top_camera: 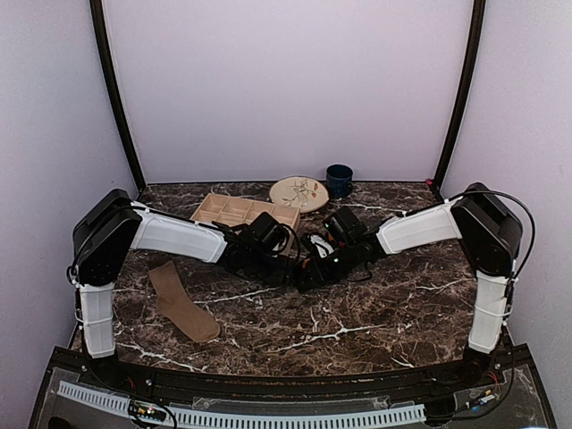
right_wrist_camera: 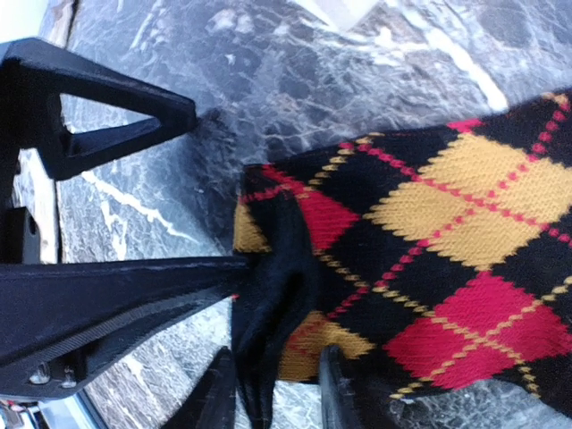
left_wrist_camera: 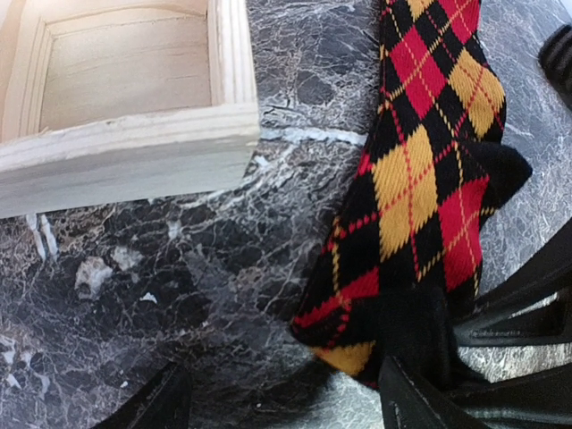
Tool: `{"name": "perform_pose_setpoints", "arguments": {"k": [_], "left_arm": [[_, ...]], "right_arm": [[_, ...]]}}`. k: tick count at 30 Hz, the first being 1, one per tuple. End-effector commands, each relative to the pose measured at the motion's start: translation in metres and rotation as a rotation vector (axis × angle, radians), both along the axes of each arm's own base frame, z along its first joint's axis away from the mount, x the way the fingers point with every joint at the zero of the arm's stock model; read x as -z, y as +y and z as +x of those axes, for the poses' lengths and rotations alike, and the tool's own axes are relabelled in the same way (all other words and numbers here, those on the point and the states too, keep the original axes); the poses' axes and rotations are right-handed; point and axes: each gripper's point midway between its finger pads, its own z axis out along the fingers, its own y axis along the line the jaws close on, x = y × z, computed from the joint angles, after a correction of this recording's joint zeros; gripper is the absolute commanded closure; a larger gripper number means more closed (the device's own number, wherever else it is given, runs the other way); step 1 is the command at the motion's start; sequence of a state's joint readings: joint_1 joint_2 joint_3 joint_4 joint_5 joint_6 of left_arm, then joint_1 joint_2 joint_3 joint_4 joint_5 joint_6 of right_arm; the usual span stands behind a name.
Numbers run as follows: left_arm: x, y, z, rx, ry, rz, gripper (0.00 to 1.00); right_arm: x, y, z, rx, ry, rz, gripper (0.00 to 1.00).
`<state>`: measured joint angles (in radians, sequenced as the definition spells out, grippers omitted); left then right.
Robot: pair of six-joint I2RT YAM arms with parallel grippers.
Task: Roll the socks
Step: Roll the sock at the center of the board.
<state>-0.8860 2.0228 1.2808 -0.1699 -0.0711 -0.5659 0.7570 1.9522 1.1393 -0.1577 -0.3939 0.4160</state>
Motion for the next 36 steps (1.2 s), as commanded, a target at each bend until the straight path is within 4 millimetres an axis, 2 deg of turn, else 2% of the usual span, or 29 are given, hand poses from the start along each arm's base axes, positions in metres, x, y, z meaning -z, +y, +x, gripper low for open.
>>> {"name": "perform_pose_setpoints", "arguments": {"k": [1,3,5,7,12,20,26,32,36], "left_arm": [[0.092,0.061,-0.069,-0.01,0.325,0.261,0.25],[0.094,0.059,-0.069,-0.009,0.33,0.262,0.25],[0.096,0.058,-0.069,-0.007,0.337,0.26,0.25],[0.097,0.056,-0.069,-0.006,0.341,0.256,0.25],[0.1,0.051,-0.067,-0.01,0.346,0.245,0.25],[0.09,0.048,-0.059,-0.036,0.314,0.226,0.25],[0.084,0.045,-0.057,-0.045,0.302,0.206,0.25],[0.079,0.043,-0.056,-0.049,0.287,0.182,0.25],[0.074,0.042,-0.053,-0.051,0.272,0.172,0.25]], "right_arm": [[0.01,-0.022,0.011,0.072,-0.029,-0.094,0.64],[0.009,-0.024,0.014,0.081,-0.049,-0.104,0.62],[0.006,-0.027,0.017,0.089,-0.069,-0.113,0.52],[0.004,-0.027,0.018,0.087,-0.081,-0.112,0.51],[0.004,-0.03,0.017,0.073,-0.084,-0.13,0.5],[-0.003,-0.037,0.019,0.076,-0.119,-0.161,0.54],[-0.015,-0.04,0.022,0.067,-0.176,-0.159,0.52],[-0.036,-0.03,0.025,0.037,-0.205,-0.108,0.51],[-0.04,-0.032,0.027,0.048,-0.216,-0.119,0.51]]}}
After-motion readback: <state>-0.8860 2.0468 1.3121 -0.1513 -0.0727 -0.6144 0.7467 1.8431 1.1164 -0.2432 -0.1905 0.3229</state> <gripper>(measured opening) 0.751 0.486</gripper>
